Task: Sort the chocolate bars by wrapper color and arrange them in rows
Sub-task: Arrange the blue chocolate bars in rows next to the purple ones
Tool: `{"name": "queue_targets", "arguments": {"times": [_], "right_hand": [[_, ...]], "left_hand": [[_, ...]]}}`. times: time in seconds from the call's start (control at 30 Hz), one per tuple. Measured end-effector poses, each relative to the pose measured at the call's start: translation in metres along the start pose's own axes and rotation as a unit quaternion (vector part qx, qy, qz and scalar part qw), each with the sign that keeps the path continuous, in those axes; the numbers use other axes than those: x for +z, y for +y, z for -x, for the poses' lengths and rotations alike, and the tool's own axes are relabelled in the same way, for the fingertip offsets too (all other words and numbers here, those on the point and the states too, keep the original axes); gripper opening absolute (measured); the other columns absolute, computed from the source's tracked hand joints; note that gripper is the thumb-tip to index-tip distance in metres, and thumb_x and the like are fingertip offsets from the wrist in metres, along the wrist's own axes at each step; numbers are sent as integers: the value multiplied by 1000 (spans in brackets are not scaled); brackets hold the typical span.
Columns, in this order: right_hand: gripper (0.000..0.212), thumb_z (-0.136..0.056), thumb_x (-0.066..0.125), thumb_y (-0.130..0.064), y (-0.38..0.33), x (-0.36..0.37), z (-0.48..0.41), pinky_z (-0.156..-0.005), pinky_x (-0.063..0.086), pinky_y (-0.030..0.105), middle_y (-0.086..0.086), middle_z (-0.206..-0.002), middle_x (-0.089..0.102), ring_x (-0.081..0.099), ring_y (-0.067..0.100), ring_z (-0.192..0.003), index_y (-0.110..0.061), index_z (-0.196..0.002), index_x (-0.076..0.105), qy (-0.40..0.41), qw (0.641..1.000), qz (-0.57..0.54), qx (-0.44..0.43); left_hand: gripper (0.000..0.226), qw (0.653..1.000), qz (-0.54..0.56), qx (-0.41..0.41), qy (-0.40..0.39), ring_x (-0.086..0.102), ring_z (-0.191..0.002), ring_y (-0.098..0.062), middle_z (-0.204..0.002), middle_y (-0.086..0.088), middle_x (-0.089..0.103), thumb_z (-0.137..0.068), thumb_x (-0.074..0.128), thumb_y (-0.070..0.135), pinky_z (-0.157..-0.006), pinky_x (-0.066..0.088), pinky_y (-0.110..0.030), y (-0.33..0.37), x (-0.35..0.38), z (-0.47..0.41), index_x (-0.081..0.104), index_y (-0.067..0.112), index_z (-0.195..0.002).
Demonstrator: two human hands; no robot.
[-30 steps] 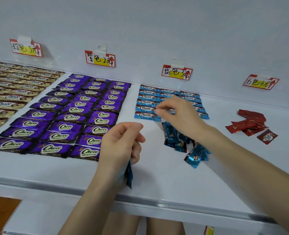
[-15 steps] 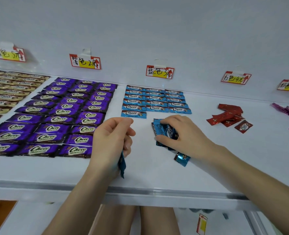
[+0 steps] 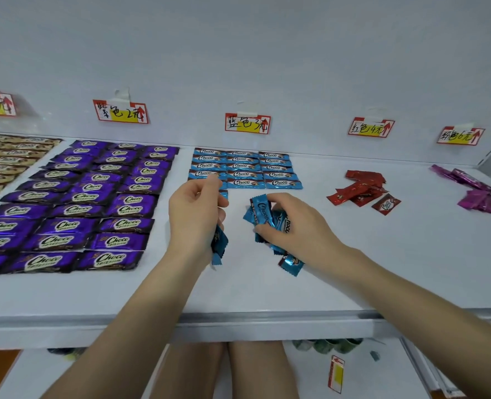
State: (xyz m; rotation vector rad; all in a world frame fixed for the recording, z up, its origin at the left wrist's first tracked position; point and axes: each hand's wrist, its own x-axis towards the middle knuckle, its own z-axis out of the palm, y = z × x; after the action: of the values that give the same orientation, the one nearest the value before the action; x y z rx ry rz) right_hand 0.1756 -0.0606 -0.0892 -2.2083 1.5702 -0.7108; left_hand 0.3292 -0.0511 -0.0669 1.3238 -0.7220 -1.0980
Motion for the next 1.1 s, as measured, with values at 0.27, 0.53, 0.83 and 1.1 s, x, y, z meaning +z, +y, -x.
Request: {"name": "queue_targets", "arguments": {"times": [0.27,0.53,0.83,1.1], "right_hand": [[14,-88,60,-18,8,-7,-10,-64,47,11,-10,-90,61,58,0,-76,-23,-101,61,93,972,-204,66],[18,-90,58,-20,7,-17,-14,-71,58,39,13,-94,71,70,26,-82,-9,-102,65,201,836,-460,222],[18,-90,58,-19,-22,-22,-26,-68,57,37,17,-95,68,67,24,-73,-3,-99,62,250,745,-577,221],[17,-90,59,-21,-36,-17,-31,-68,59,38,14,-98,68,69,26,-81,-8,-100,61,257,721,-603,225]], "left_hand": [[26,986,-135,60,-73,45,-57,-13,-68,0,57,-94,51,37,-55,39,-28,-10,12,2,60,14,-86],[76,946,-262,82,-172,61,-85,-26,-101,-10,65,-69,49,80,-74,49,-36,-21,42,14,57,16,-110],[93,965,-132,60,-217,63,-97,-11,-103,6,63,-53,49,83,-87,54,-35,-18,63,33,50,20,-123],[23,975,-97,162,-119,62,-95,-6,-105,5,65,-95,50,25,-81,55,-28,-21,51,27,57,19,-116]]}}
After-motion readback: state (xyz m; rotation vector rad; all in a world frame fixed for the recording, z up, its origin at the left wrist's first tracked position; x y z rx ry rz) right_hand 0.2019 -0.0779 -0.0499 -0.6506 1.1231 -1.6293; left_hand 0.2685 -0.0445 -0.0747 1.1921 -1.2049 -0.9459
